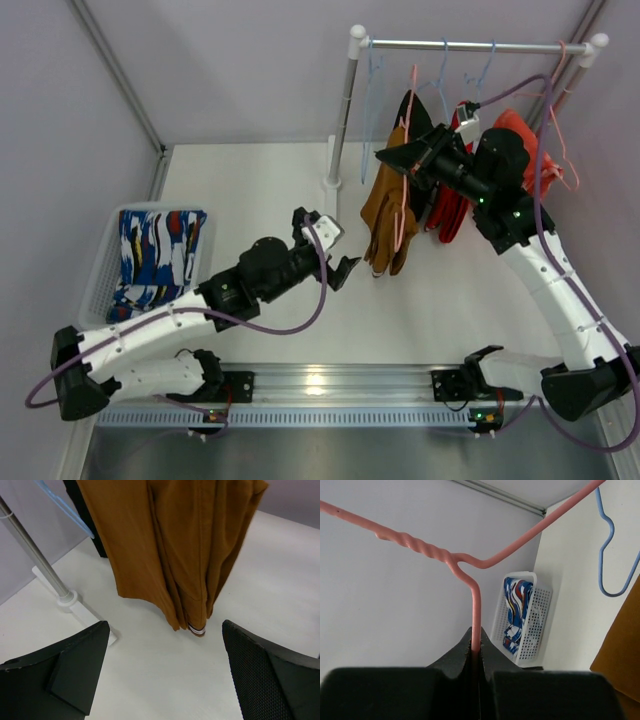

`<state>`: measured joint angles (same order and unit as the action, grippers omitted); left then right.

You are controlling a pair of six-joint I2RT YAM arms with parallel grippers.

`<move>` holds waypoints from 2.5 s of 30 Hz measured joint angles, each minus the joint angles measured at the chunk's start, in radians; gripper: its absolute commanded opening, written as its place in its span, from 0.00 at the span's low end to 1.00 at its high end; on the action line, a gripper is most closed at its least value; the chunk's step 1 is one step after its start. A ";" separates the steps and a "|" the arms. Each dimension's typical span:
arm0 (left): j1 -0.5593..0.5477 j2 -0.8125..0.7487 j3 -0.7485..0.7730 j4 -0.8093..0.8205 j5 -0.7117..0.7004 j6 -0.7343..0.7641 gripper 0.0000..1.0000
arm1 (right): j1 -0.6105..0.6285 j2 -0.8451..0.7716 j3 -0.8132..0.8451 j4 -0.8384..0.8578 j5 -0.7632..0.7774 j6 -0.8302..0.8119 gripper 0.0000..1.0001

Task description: Remove the trousers from the hanger

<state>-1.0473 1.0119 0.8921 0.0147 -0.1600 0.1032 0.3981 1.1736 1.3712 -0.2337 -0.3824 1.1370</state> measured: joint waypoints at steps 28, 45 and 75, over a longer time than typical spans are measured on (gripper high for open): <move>-0.006 0.294 0.101 0.316 -0.159 -0.078 0.99 | 0.053 0.013 0.077 -0.030 0.015 -0.007 0.00; 0.007 0.363 0.220 0.320 -0.141 -0.079 0.92 | 0.061 0.012 0.077 -0.023 0.009 -0.005 0.00; 0.066 0.474 0.293 0.498 0.066 0.312 0.00 | 0.064 -0.047 0.077 0.009 -0.045 -0.124 0.00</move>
<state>-0.9817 1.4860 1.1854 0.5125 -0.0937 0.4156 0.4625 1.1263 1.4479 -0.2249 -0.4278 1.0134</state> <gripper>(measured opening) 0.136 0.007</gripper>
